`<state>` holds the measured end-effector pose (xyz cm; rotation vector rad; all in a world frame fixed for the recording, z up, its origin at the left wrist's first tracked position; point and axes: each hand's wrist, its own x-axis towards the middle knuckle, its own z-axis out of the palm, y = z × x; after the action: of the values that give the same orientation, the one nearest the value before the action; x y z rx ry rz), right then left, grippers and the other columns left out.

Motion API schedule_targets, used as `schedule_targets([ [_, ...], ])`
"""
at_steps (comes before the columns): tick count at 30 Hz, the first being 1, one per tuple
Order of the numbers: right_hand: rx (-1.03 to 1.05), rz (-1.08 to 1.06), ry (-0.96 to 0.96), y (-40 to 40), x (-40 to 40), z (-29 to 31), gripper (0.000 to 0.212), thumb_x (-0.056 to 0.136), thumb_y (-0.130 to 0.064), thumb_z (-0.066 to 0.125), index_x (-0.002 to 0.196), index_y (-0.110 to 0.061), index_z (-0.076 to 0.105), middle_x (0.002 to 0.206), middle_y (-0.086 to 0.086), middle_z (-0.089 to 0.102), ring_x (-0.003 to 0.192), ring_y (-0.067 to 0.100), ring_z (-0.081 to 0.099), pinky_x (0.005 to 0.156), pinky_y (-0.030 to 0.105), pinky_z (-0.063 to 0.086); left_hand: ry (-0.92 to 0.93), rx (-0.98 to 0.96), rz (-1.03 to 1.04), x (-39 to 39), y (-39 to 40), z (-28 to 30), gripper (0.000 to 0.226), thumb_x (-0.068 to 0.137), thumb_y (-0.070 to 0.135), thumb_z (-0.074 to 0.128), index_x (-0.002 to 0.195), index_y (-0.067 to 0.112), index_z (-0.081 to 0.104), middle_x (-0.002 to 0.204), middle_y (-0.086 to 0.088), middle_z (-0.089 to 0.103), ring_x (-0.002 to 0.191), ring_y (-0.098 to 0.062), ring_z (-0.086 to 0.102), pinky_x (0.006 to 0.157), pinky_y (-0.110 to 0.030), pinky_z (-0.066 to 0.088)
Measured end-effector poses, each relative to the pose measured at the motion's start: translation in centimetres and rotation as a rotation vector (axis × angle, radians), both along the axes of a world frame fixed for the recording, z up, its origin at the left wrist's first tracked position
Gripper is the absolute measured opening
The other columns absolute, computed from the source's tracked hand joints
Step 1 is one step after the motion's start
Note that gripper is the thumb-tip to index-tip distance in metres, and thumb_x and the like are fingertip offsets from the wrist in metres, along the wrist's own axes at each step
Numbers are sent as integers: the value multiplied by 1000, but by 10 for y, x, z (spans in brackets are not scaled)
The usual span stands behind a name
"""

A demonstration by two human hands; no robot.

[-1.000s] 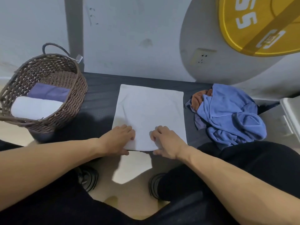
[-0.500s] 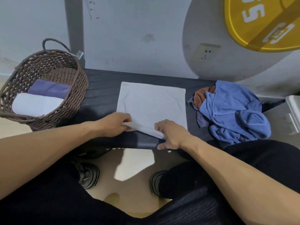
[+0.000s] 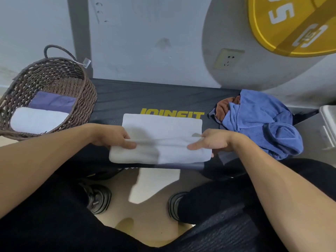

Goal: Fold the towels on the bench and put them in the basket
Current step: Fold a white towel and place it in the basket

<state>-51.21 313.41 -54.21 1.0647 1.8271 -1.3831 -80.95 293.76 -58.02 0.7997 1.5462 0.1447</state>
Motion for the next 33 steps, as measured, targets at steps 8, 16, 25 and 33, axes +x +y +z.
schedule_targets([
  [8,-204,-490,91,3,12,-37,29,84,-10,76,112,-7,70,111,10,74,99,23,72,80,35,59,-204,-17,579,-19,-8,-25,45,79,36,73,116,11,68,113,-10,73,96,-24,73,76,-38,57],
  [16,-75,-362,82,5,4,-29,17,98,-5,56,112,-9,64,98,6,75,81,18,72,61,30,59,-16,167,462,-19,-10,-24,14,100,21,56,110,25,65,95,1,77,82,-17,74,58,-38,59],
  [25,77,-594,170,-8,0,-45,24,94,-24,66,111,-7,64,104,14,71,77,20,67,57,32,56,114,354,601,-8,-7,-31,15,102,23,52,102,24,67,104,-5,73,95,-25,70,69,-42,60],
  [33,146,-702,181,-4,-5,-50,21,85,-9,74,93,-12,56,91,16,64,79,25,63,76,43,58,159,258,606,-12,8,-26,13,100,19,54,104,11,65,102,-10,73,89,-27,71,66,-40,59],
])
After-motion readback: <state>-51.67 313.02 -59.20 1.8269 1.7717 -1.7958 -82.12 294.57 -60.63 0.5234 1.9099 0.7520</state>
